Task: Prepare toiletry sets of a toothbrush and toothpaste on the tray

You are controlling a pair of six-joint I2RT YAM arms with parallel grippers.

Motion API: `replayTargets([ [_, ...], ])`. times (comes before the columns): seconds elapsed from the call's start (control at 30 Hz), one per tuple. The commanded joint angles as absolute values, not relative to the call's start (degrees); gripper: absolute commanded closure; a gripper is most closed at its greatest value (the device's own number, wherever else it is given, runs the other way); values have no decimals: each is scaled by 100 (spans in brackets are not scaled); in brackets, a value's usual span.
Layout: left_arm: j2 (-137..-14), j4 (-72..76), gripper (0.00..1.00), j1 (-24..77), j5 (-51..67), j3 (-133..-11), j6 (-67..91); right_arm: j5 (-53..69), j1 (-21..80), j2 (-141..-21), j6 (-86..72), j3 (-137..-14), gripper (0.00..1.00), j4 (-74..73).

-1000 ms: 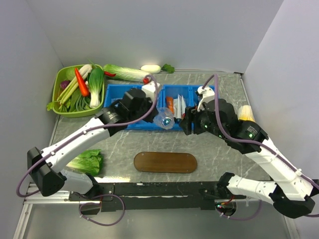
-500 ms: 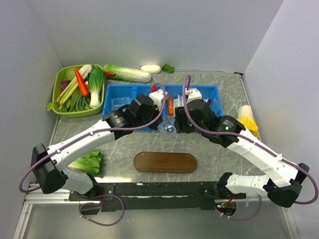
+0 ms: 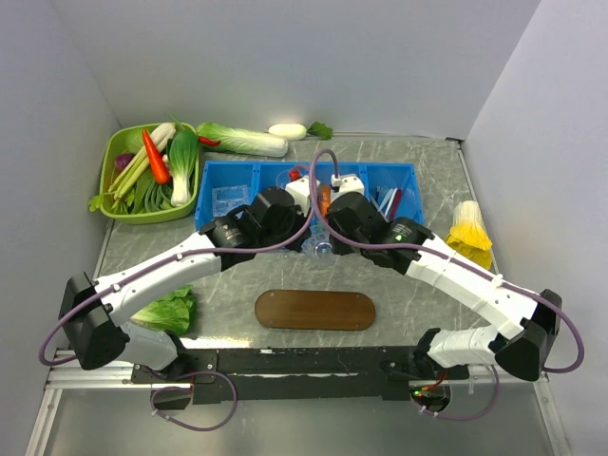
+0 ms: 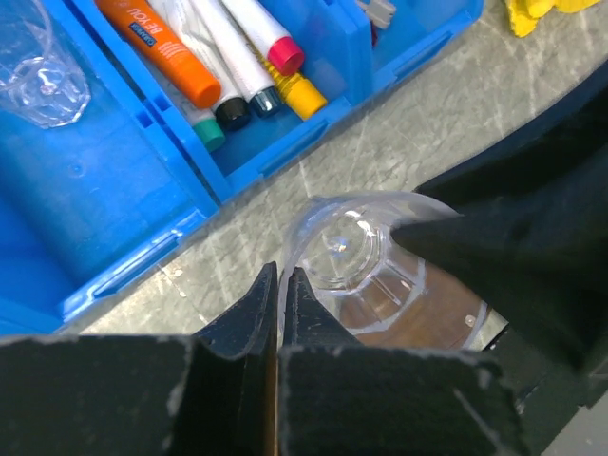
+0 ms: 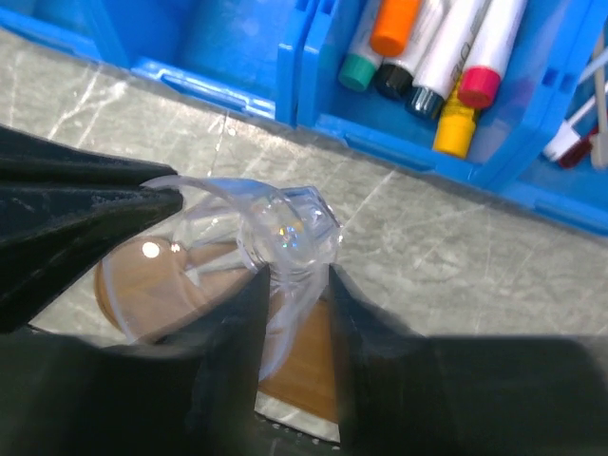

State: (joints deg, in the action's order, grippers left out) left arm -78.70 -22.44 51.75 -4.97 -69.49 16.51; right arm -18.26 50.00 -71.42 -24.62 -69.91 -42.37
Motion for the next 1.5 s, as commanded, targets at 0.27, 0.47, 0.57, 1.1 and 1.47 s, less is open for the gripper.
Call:
replayTargets([
  [0.27,-7077,-1495,30,5177,-598,-6672,1504,-1793,4905,-6680,-2417,-6662,100,-3841],
  [0.47,-6303,-1213,1,4712,-203,-6066,1476,-1960,4615,-6118,-2259,-6504,100,-4332],
  [0.57,-6074,-1169,1,3913,280,-5776,1800,-1926,4588,-5810,-2268,-6381,100,-4798],
  [1.1,-5124,-993,3,2364,-387,-5309,2153,-1177,4649,-4983,-3216,-5054,100,-5203],
  [1.47,-5256,-1011,3,2364,-246,-5344,2153,-1055,4843,-4887,-3656,-4501,100,-5107],
])
